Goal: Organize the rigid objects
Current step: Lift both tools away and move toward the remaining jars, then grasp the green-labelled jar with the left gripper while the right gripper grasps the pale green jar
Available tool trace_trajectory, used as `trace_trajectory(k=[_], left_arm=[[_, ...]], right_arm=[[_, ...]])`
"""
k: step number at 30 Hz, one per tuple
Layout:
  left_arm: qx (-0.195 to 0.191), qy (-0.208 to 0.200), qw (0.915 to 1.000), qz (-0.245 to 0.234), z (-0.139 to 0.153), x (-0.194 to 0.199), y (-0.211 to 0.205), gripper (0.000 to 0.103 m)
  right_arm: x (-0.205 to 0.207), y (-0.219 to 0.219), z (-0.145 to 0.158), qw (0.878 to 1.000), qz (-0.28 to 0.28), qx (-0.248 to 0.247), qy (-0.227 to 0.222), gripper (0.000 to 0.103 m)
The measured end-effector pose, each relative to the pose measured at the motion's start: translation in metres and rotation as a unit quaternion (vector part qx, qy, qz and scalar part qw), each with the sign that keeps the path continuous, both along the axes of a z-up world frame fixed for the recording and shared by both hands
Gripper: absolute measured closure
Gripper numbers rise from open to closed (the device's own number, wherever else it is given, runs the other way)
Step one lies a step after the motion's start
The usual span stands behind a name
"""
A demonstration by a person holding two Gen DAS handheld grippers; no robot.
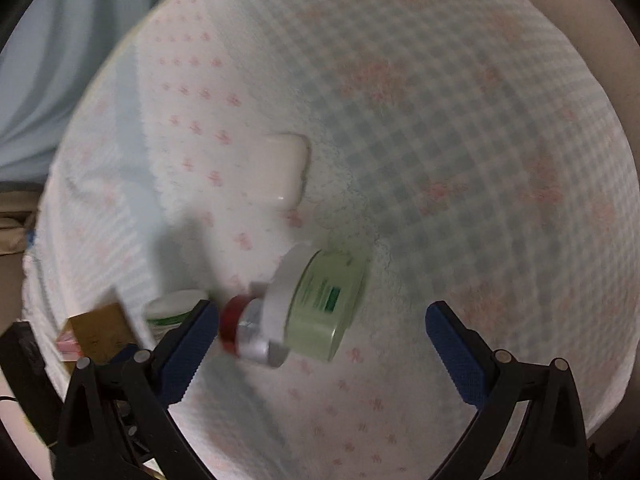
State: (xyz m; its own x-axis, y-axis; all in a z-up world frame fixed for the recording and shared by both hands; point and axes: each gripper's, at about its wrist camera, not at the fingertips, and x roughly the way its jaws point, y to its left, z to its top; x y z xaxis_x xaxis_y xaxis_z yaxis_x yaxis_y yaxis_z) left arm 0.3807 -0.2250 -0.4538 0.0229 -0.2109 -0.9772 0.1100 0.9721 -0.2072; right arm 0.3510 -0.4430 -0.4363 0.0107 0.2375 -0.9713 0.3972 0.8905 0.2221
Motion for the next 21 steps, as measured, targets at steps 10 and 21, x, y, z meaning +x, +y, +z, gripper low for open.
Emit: trace_trajectory(k=[10, 21], left_arm=[[0.003, 0.030, 0.9995, -0.007, -0.041, 0.022, -0.005, 0.004], [-0.003, 0.044, 0.9989, -0.013, -0.062, 0.026, -0.011, 0.032]], right_arm=[[0.009, 0.003, -0.051, 0.998, -0.034, -0.004, 0.053, 0.021], [0.010, -0.002, -0.053, 0.998, -0.039, 0.007, 0.038, 0.057]])
